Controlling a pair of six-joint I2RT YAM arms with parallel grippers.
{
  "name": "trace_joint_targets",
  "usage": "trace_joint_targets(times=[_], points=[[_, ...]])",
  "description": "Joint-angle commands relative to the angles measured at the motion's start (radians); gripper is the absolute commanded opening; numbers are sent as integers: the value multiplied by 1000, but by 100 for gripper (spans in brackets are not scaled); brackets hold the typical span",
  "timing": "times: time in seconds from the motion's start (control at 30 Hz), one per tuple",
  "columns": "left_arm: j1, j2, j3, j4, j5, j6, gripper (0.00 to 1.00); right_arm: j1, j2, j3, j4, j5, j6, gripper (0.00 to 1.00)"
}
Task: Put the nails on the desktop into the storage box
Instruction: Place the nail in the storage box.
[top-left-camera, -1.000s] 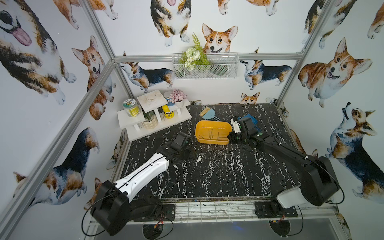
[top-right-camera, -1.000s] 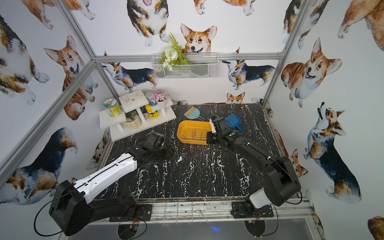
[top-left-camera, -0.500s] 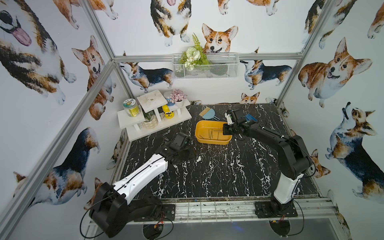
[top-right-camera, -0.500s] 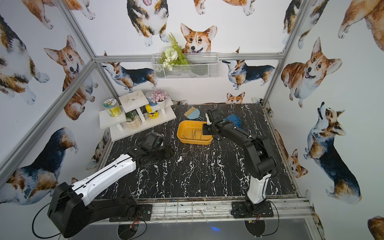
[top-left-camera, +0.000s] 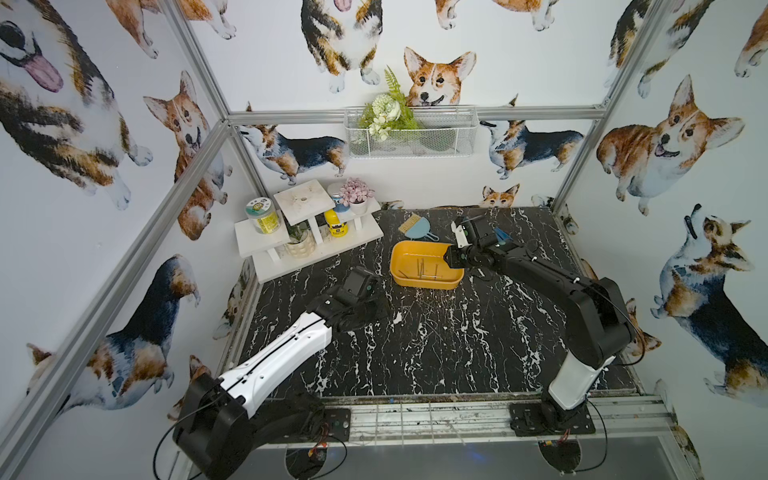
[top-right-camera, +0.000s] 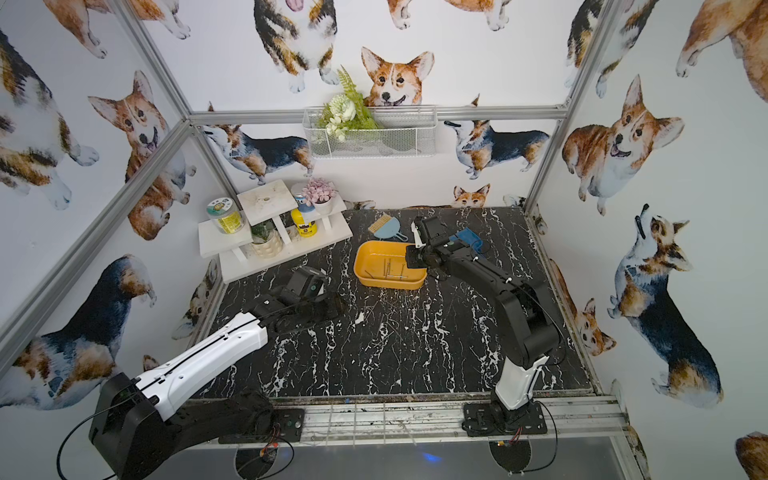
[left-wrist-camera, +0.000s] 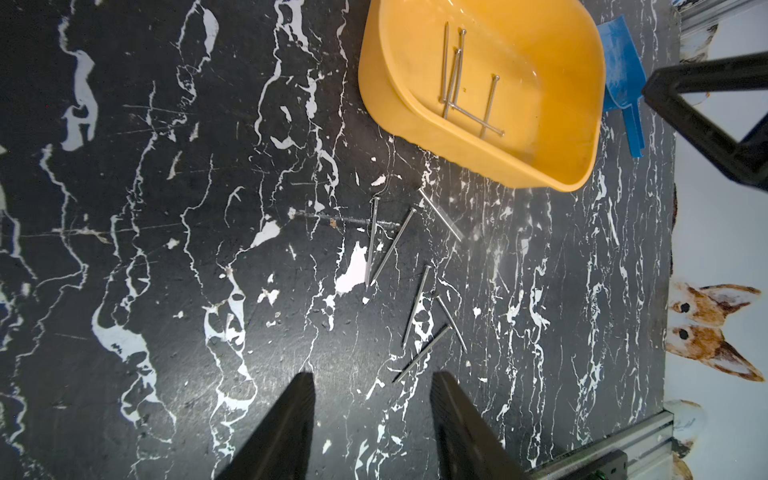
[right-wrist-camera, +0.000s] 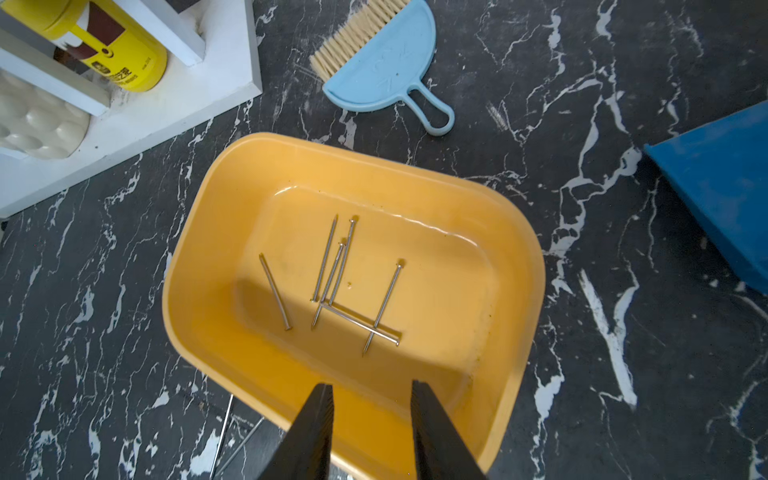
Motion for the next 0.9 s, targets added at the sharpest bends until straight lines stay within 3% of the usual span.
trace_joint_targets(times=[0.0, 0.47, 0.87], points=[[-5, -9, 2, -17, -11, -3, 51, 23, -60, -53, 3, -8, -5, 37], [-55, -25, -47, 9, -30, -49, 51, 175, -303, -329, 33, -25, 73, 33], [-69, -50, -101, 27, -34, -77, 52, 309, -243, -394, 84, -10, 106, 25]])
